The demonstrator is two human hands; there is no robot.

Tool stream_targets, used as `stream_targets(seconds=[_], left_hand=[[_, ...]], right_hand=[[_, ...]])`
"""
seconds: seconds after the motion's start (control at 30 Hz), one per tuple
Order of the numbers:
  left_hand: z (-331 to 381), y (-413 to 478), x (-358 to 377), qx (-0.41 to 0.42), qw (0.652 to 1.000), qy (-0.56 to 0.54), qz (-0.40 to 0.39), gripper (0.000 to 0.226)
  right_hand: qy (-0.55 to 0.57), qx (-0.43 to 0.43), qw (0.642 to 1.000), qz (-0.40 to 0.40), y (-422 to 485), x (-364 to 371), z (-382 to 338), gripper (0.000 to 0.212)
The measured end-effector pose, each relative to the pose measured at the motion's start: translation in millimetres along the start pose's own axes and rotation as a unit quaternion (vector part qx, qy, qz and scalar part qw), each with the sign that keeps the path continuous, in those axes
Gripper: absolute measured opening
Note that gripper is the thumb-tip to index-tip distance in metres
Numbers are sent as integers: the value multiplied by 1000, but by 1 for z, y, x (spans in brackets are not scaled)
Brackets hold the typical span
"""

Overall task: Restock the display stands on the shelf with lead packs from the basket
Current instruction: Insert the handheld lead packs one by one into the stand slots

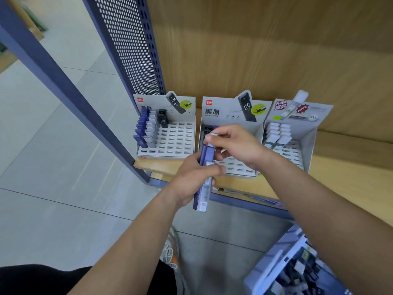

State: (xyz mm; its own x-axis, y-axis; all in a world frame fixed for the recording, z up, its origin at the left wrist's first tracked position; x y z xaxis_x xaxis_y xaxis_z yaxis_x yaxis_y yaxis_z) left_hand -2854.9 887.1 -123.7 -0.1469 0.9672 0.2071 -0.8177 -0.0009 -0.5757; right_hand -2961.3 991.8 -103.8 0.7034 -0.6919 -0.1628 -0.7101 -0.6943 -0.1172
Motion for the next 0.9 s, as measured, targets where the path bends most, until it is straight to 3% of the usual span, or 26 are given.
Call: stream_targets(seconds=[0.13, 0.3, 0.53, 0.67, 0.8, 0.9], left_hand=[[0, -1, 4, -9, 1000, -5, -10, 24], [4, 5, 5, -6, 999, -39, 27, 19], [9, 13, 3, 20, 996, -54, 68, 19], [5, 12, 6, 24, 997, -25, 69, 20], [7, 7, 3, 27, 995, -38, 86, 26], [8, 3, -1, 40, 994, -17, 96, 29]], right_hand=[[-9, 3, 994, 106, -2, -18, 4, 25], [25, -18, 989, 141, -13, -34, 7, 6], [24, 78, 995, 61, -35, -36, 22, 21], [89, 121, 988, 21, -39, -26, 28, 38], [132, 126, 983, 16, -43, -18, 30, 43], [72, 92, 992, -41, -48, -14, 24, 42]])
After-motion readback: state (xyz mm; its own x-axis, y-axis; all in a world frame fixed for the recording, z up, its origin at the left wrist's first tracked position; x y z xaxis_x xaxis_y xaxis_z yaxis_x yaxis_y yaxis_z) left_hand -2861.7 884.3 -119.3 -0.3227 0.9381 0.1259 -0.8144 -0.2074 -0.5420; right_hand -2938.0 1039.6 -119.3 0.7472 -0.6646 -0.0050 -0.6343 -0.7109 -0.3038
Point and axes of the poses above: each hand's wrist, its own y-axis towards the middle knuckle, its own x-axis out of the palm, z = x × y, the point moved 2 cm from there along y, towards the middle knuckle, and after that the axes turned 9 degrees about -x, right-handed, at the moved point
